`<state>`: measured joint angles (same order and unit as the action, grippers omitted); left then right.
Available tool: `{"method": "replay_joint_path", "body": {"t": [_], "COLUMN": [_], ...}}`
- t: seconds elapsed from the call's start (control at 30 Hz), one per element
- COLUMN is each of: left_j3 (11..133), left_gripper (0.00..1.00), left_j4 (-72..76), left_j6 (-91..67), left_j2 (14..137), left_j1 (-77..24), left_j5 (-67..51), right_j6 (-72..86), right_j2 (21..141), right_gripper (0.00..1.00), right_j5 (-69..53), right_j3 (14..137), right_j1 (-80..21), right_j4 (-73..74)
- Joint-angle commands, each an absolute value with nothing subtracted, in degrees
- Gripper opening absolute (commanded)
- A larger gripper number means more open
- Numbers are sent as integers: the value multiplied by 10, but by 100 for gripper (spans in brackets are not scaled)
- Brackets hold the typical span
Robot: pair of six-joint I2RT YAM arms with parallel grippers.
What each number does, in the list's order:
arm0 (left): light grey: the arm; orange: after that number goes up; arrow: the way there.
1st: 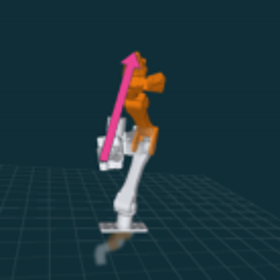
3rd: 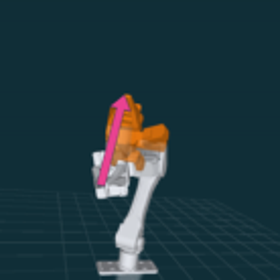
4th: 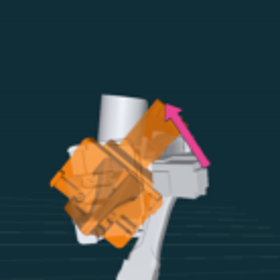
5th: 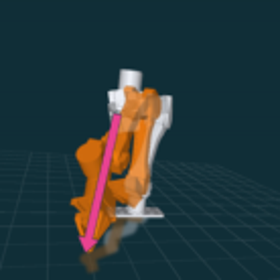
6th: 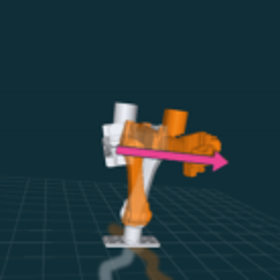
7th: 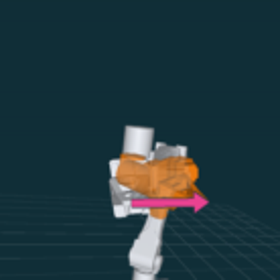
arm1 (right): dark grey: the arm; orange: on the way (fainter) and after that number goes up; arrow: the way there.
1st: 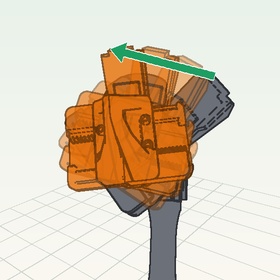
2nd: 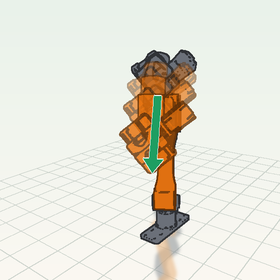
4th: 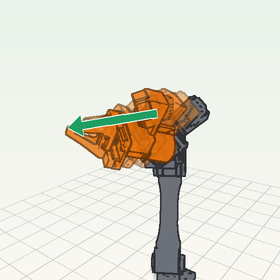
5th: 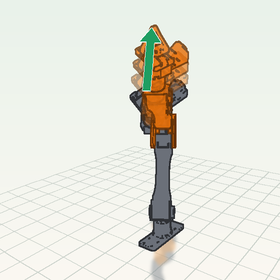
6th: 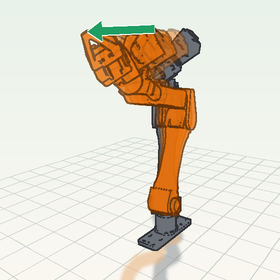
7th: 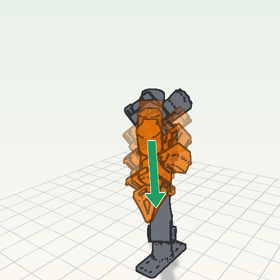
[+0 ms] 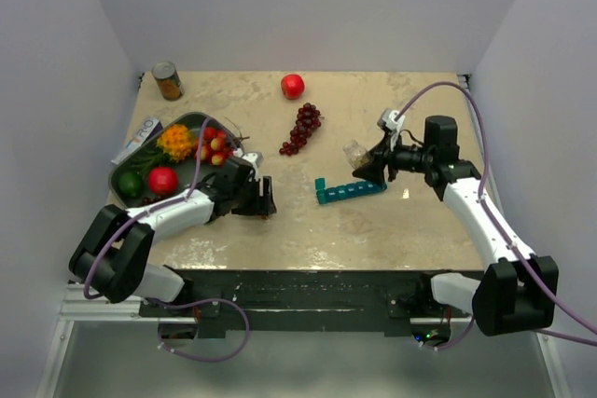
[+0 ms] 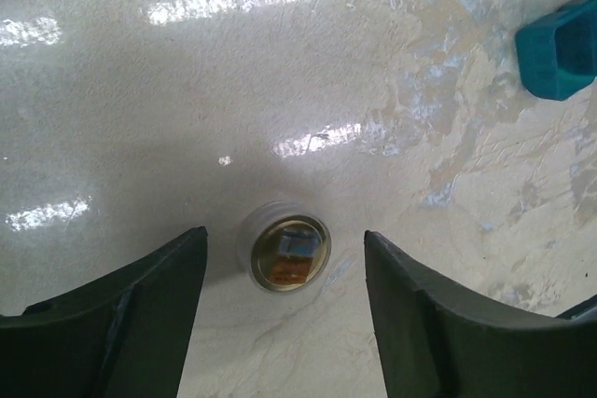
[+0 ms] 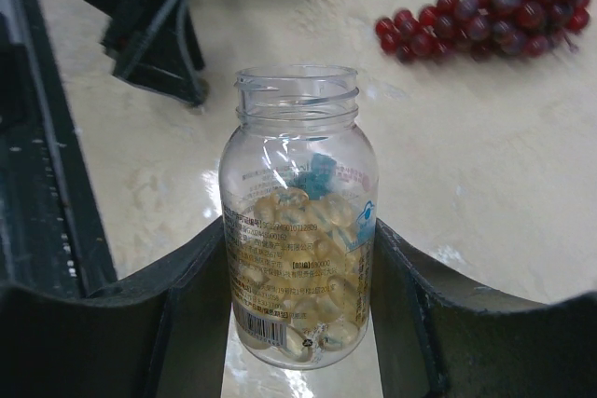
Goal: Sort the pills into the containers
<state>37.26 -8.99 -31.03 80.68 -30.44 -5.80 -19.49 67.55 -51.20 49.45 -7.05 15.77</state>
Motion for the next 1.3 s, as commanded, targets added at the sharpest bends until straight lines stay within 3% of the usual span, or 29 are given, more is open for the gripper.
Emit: {"method": "replay_joint_path", "body": {"t": [0.0, 0.13, 0.27, 0.4, 0.47, 0.53, 0.57, 0.63, 0.67, 0.77, 0.8, 0.87, 0.9, 0.93, 0.97, 1.0, 1.07, 1.13, 1.27], "left_j3": [396, 403, 396, 412, 417, 416, 415, 413, 414, 417, 417, 417, 417, 417, 418, 420, 420, 421, 430], "left_gripper": [76, 79, 86, 87, 87, 88, 88, 88, 88, 88, 88, 89, 89, 89, 89, 89, 89, 89, 88], "left_j4": [-105, -105, -79, -99, -105, -102, -99, -87, -85, -84, -84, -84, -79, -76, -76, -76, -74, -69, -75], "left_j6": [-277, -237, -228, -209, -207, -201, -200, -196, -195, -183, -175, -169, -166, -165, -165, -159, -152, -141, -119], "left_j2": [786, 750, 680, 648, 643, 637, 633, 629, 624, 611, 608, 607, 608, 608, 611, 611, 611, 612, 610], "left_j1": [-302, -301, -300, -300, -301, -301, -301, -301, -301, -301, -300, -301, -301, -301, -301, -300, -301, -301, -300], "left_j5": [-91, -169, -238, -240, -246, -259, -265, -284, -286, -286, -283, -282, -283, -286, -288, -293, -298, -301, -308], "right_j6": [-125, 68, 293, 761, 822, 760, 722, 672, 673, 779, 743, 681, 618, 613, 638, 729, 703, 549, 372], "right_j2": [687, 699, 702, 711, 699, 673, 658, 661, 662, 651, 637, 642, 647, 651, 656, 660, 642, 641, 631], "right_gripper": [1, 1, 0, 1, 2, 1, 0, 0, 0, 2, 1, 0, 0, 0, 0, 0, 0, 0, 0], "right_j5": [-656, -705, -612, -537, -575, -586, -572, -525, -522, -612, -623, -586, -552, -542, -554, -569, -631, -635, -672], "right_j3": [584, 666, 726, 666, 662, 643, 623, 612, 603, 592, 592, 593, 590, 587, 574, 546, 542, 541, 498], "right_j1": [-69, -69, -69, -82, -91, -77, -40, -12, -18, -116, -116, -34, -12, -2, -17, -45, -98, -75, -79], "right_j4": [73, -97, -347, -907, -1032, -980, -850, -741, -737, -997, -977, -858, -670, -651, -704, -899, -947, -715, -527]}}
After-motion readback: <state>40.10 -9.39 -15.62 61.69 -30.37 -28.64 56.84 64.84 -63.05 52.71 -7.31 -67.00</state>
